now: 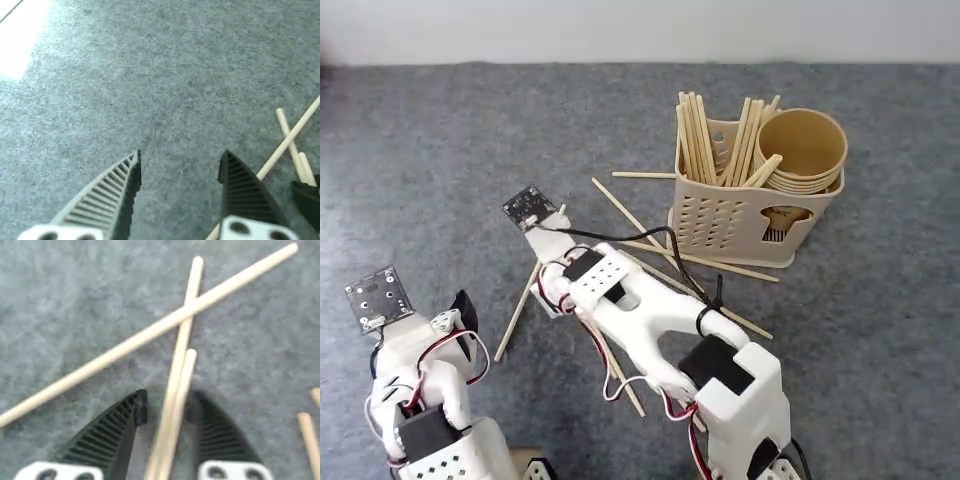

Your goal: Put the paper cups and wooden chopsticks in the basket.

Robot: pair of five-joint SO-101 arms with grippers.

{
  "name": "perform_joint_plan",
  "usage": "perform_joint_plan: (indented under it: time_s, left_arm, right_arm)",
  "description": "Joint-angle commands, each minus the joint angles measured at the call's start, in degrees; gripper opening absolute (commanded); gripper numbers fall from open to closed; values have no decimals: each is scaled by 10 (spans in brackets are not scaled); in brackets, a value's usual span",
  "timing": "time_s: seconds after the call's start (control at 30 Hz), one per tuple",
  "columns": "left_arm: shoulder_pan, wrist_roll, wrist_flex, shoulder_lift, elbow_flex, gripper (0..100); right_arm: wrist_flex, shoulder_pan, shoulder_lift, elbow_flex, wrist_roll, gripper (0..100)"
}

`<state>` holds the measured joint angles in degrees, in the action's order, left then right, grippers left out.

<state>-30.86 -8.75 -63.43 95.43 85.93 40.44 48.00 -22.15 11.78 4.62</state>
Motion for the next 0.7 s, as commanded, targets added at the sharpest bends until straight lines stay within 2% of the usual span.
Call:
perform_joint_plan:
  time_s: [0.0,0.3,0.53,0.67]
  left_arm:
    - [-2,4,-4,7,-4,243]
    - [-2,4,-4,7,-3,243]
    - [-2,4,-4,7,-3,243]
    - [-2,4,-4,7,-3,243]
  right_arm:
    - [31,-4,3,-33,-5,25]
    - [88,-30,28,-38,-6,8]
    - [176,-56,154,-37,-6,8]
    - [238,-68,234,-35,-41,8]
